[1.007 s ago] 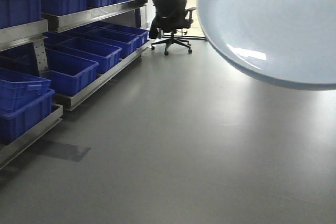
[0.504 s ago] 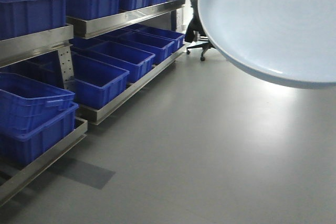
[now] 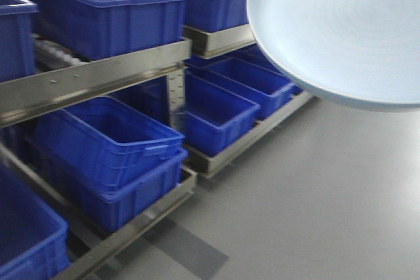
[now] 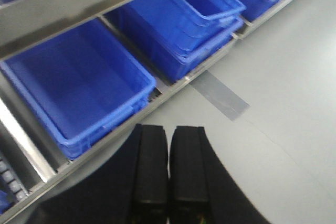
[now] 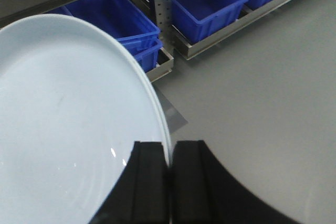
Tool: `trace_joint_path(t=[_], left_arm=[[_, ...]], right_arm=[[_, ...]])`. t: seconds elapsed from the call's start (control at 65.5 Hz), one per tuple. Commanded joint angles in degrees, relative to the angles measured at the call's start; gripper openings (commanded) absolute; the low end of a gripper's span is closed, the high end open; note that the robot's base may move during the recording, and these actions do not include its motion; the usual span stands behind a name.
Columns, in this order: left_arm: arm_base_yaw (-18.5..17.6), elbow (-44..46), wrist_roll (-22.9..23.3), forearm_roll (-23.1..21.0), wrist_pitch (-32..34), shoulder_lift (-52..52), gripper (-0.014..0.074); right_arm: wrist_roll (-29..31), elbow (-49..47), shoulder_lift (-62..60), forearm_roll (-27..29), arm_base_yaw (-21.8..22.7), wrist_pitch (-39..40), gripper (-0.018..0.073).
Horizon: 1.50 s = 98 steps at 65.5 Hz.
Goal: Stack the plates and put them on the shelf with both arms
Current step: 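Bring the held plates over the blue crate on the shelf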
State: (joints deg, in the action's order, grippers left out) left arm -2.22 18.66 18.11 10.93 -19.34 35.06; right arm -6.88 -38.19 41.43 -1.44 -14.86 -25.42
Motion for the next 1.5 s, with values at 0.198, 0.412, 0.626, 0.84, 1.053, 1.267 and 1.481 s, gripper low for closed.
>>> trace_joint_path(t=[0.198,0.412,0.626,0.84,1.053,1.267,1.481], left_arm=[[-0.1,1.6,0.4,-0.1,4.4,0.2,0.0085],[-0.1,1.6,0.4,-0.1,4.4,0.2,0.0085],[-0.1,1.6,0.4,-0.1,4.4,0.2,0.0085],[-0.1,1.6,0.4,-0.1,4.4,0.2,0.0085],[-0.1,1.6,0.4,-0.1,4.4,0.2,0.0085],[-0.1,1.6,0.4,-0.1,4.4,0.2,0.0085],[-0.1,1.6,0.4,-0.1,4.4,0.2,0.0085]], right_arm=[[0.2,-1.8,-0.4,-0.2,0.3,5.3,0.0024],[0.2,-1.8,-0.4,-0.2,0.3,5.3,0.0024],[0.2,-1.8,-0.4,-0.2,0.3,5.2,0.0024],[0.2,-1.8,-0.4,-0.2,0.3,5.2,0.0024],[0.2,-1.8,-0.4,-0.2,0.3,5.2,0.0024],[0.2,-1.8,-0.4,-0.2,0.3,5.2,0.0024],[0.2,-1.8,-0.4,-0.2,0.3,5.2,0.0024]])
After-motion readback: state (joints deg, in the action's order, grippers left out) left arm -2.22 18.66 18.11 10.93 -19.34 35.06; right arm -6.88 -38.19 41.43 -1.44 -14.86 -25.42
